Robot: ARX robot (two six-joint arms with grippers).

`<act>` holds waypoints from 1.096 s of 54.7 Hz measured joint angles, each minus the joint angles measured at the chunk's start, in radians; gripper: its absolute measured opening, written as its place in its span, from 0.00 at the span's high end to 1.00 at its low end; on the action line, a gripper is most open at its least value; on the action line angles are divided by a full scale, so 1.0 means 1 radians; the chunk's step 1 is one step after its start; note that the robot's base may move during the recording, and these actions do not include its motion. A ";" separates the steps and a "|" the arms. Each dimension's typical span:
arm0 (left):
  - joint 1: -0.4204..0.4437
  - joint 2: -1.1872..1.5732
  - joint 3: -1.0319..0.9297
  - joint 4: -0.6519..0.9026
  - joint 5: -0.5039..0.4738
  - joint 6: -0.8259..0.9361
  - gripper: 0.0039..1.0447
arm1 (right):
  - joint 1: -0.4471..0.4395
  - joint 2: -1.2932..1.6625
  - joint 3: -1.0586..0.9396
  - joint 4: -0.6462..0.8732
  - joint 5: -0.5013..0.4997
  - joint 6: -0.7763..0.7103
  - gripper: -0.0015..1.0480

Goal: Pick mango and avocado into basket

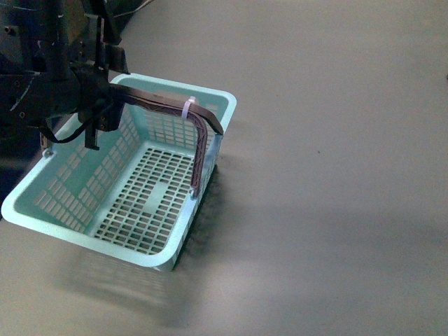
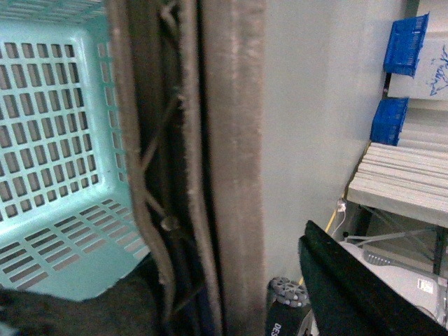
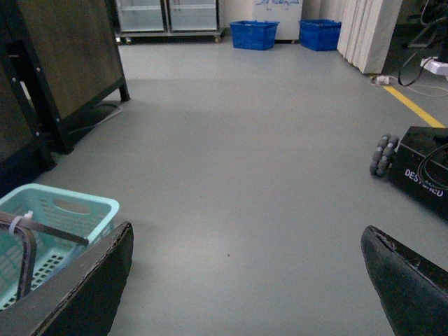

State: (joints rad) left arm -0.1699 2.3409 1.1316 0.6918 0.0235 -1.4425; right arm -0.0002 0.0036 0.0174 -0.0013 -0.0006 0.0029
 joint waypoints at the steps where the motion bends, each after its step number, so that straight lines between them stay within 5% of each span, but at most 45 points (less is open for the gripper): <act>1: 0.000 0.000 0.000 0.000 0.000 -0.001 0.62 | 0.000 0.000 0.000 0.000 0.000 0.000 0.08; 9: -0.006 -0.010 -0.020 0.003 -0.003 -0.011 0.81 | 0.000 0.000 0.000 0.000 0.000 0.000 0.08; 23: -0.009 -0.255 -0.224 0.001 -0.053 -0.075 0.81 | 0.000 0.000 0.000 0.000 0.000 0.000 0.08; 35: -0.008 -0.771 -0.460 -0.154 -0.115 -0.153 0.81 | 0.000 0.000 0.000 0.000 0.000 0.000 0.08; 60: -0.084 -1.312 -0.497 -0.491 -0.186 -0.195 0.82 | 0.000 0.000 0.000 0.000 0.000 0.000 0.08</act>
State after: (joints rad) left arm -0.2539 1.0294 0.6342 0.2005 -0.1623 -1.6371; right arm -0.0002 0.0036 0.0174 -0.0013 -0.0002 0.0029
